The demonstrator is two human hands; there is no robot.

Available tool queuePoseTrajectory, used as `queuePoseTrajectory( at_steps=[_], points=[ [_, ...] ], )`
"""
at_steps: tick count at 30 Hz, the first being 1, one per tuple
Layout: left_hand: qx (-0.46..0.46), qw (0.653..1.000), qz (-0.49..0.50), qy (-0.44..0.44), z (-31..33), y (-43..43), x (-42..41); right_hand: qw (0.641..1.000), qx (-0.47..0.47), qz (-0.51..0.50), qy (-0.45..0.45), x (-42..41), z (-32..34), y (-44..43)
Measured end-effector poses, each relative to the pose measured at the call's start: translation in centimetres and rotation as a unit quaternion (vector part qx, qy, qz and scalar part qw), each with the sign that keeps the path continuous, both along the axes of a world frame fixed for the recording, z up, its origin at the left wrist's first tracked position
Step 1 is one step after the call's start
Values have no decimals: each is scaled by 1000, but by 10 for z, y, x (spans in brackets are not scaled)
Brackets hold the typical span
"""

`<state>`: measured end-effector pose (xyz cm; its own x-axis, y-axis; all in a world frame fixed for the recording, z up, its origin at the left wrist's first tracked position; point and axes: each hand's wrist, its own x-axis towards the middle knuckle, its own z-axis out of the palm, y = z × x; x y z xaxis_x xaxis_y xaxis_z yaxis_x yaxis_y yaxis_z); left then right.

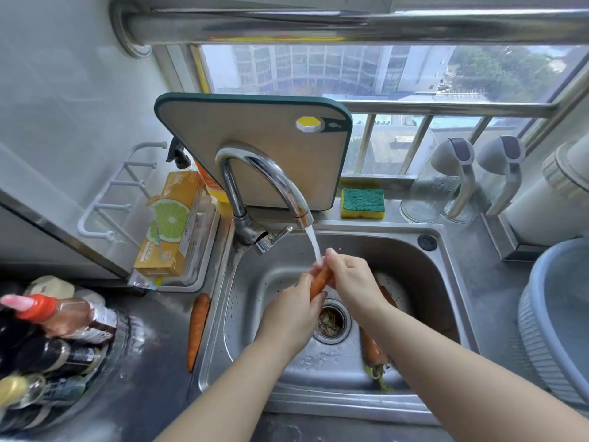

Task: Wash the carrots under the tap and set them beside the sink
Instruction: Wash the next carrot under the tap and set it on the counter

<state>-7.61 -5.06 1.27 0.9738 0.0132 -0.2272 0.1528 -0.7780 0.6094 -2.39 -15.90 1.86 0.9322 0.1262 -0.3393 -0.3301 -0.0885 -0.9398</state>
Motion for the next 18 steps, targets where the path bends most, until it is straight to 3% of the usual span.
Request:
queuePoseTrajectory(
  at_steps=[7, 11, 14, 18],
  points=[
    [-173, 982, 51, 48, 1, 6, 3, 972, 185, 94, 110, -3, 2, -7],
    [-128, 991, 10, 42, -2, 4, 5, 988, 123, 66, 64, 0, 4, -8],
    [-96, 995, -10, 13, -3, -2, 1, 991, 103, 0, 82, 2, 4, -2],
    [-150, 988, 31, -12, -4, -3, -4, 987, 117, 39, 99, 3, 3, -3]
  ],
)
